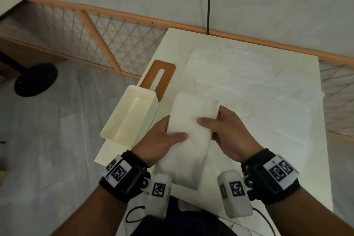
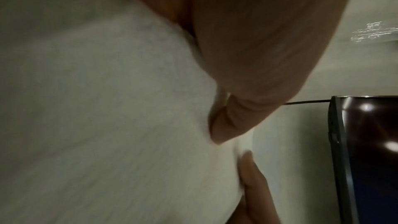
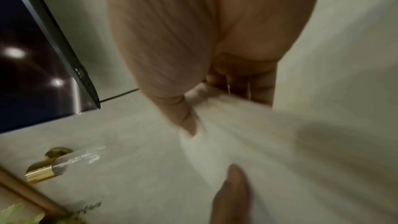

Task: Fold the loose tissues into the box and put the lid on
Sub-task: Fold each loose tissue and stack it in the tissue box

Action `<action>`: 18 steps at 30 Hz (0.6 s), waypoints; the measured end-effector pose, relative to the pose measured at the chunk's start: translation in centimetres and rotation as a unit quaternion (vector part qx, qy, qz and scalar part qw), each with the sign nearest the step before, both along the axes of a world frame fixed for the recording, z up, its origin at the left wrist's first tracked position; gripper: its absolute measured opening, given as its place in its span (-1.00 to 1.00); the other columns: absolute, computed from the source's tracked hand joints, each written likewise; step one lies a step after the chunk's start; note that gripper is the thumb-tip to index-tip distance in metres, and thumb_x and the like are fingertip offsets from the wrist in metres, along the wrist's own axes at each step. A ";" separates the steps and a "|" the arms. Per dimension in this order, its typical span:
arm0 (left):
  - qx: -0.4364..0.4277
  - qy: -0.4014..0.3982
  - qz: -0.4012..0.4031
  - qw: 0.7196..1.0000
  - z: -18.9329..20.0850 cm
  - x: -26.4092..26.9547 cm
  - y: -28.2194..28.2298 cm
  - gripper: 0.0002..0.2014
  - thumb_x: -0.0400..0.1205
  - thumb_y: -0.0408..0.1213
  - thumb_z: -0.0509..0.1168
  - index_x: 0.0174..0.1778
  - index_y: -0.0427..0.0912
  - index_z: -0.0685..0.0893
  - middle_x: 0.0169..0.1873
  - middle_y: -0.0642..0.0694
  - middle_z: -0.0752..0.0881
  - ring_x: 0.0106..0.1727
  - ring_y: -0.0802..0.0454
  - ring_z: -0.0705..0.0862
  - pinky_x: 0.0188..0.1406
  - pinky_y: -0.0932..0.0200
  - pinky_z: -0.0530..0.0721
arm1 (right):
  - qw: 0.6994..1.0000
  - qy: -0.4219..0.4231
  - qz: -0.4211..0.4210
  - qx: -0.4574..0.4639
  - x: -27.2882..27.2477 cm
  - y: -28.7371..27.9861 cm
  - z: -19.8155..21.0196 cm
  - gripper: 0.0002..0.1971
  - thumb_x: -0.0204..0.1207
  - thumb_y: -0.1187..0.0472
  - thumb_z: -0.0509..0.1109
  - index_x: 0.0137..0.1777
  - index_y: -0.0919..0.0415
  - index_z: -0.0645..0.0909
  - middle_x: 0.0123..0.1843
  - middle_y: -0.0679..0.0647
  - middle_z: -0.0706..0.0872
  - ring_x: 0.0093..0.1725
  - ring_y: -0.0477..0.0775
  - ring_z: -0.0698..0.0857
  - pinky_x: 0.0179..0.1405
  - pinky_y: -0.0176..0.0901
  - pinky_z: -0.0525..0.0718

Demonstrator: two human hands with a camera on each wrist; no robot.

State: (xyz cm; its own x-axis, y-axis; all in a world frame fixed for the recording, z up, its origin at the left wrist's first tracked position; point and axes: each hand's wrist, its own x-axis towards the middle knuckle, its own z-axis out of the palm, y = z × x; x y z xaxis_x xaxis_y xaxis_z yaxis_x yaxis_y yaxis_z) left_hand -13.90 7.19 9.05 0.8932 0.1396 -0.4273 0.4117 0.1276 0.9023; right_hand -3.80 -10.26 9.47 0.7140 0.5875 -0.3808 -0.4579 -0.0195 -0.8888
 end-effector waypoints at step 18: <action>0.177 0.086 0.358 0.913 -4.4 -8.6 11.0 -0.53 0.46 -0.23 0.55 0.23 0.01 0.54 0.05 -0.02 0.69 0.00 -0.07 0.74 -0.14 -0.04 0.83 | 0.917 -0.288 0.119 -0.249 3.4 19.9 -2.3 -0.90 0.38 0.28 0.49 -0.15 0.15 0.64 -0.21 -0.02 0.71 -0.21 -0.06 0.68 -0.42 -0.38 0.57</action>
